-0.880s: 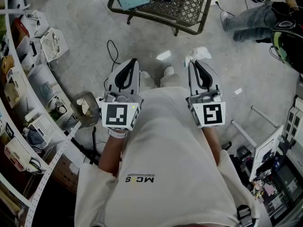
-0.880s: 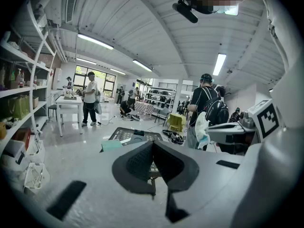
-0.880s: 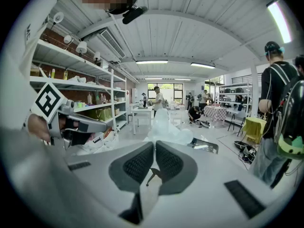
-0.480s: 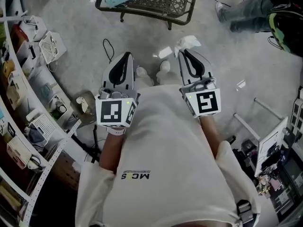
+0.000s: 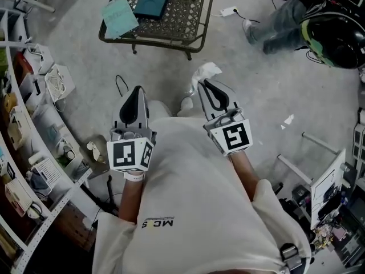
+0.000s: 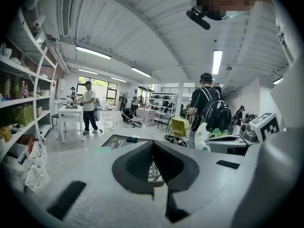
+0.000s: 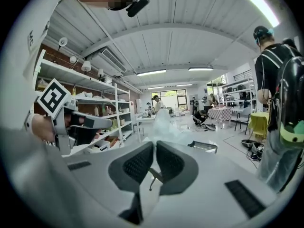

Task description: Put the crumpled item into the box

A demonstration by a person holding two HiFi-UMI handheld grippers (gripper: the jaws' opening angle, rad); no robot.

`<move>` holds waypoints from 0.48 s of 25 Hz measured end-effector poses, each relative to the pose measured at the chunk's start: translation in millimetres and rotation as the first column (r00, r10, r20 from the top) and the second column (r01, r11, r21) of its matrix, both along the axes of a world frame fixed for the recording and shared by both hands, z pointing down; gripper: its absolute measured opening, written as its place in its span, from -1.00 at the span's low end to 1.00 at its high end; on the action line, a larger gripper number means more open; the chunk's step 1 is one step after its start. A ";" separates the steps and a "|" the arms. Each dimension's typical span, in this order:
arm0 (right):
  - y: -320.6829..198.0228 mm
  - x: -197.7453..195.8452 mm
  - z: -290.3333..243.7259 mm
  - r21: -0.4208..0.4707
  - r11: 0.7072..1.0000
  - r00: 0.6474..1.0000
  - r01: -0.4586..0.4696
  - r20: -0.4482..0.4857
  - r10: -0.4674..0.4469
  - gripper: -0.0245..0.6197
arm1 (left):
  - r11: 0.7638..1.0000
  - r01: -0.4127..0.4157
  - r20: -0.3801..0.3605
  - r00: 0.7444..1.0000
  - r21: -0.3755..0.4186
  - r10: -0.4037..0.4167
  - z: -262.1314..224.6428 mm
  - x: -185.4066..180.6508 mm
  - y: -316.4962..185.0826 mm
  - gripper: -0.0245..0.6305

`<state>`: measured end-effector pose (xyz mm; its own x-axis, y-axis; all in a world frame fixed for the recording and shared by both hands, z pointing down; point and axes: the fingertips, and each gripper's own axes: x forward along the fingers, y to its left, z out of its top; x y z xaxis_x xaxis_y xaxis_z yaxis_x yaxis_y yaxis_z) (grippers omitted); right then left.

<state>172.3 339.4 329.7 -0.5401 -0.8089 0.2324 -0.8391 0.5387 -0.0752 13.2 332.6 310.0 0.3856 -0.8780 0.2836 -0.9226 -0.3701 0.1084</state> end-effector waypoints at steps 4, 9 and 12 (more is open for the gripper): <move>-2.1 18.0 -2.4 -0.002 1.000 1.000 -0.002 0.014 0.002 -0.82 | 1.000 0.015 -0.014 1.000 -0.008 -0.015 2.3 16.4 -5.8 -0.85; -19.5 16.6 4.2 -0.002 1.000 1.000 0.009 0.021 -0.009 -0.82 | 1.000 0.003 -0.015 1.000 0.004 -0.003 3.0 20.3 -28.3 -0.85; -40.1 14.1 4.3 -0.008 1.000 1.000 0.002 0.031 -0.002 -0.82 | 1.000 0.004 -0.029 1.000 -0.006 -0.004 6.7 20.6 -49.4 -0.85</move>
<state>186.4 299.3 334.0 -0.5488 -0.8061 0.2216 -0.8353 0.5397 -0.1053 33.8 283.2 316.7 0.3906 -0.8779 0.2770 -0.9204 -0.3660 0.1376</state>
